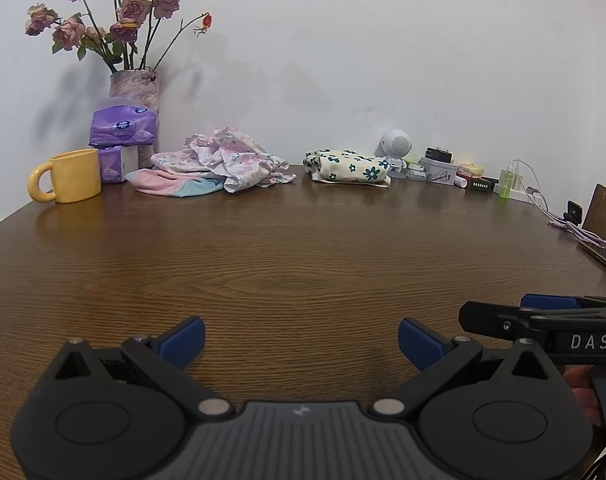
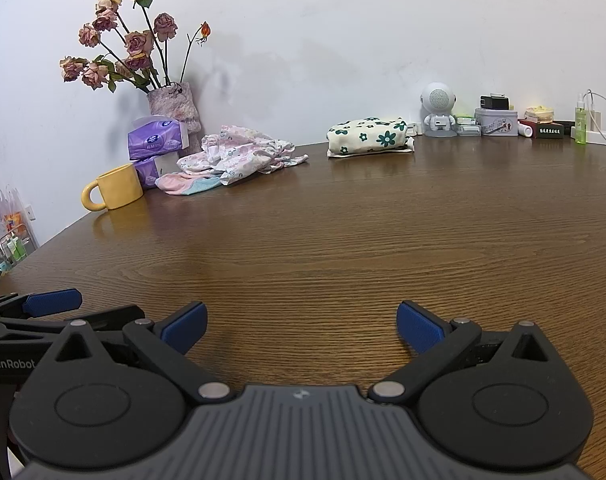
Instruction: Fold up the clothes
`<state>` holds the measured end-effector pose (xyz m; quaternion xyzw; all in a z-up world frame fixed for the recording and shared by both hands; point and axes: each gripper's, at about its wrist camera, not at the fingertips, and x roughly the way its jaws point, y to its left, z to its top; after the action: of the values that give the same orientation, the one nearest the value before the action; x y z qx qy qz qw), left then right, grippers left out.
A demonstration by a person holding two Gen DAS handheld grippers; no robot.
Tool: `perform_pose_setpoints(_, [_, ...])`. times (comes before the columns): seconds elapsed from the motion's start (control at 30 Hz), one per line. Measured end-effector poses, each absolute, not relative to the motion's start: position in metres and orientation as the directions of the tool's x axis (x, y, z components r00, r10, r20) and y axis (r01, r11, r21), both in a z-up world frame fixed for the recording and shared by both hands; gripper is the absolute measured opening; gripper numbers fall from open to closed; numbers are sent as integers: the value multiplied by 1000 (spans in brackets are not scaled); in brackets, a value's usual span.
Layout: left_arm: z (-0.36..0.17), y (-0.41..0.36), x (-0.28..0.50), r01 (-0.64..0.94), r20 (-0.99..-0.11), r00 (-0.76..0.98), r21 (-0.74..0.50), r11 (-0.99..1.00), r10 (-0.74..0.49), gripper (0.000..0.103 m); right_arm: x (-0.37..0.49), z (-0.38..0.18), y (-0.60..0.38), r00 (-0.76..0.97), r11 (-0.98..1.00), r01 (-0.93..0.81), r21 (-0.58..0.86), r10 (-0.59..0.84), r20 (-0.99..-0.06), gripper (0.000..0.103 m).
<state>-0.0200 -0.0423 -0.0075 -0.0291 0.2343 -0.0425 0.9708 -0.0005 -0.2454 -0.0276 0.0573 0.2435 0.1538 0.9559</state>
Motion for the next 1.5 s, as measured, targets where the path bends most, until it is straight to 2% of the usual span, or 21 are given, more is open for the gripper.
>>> perform_pose_setpoints(1.5, [-8,-41,-18,83,-456,884,-66,994,-104,103,-1,-28,-246,835,947,-262,188,320,-447,103])
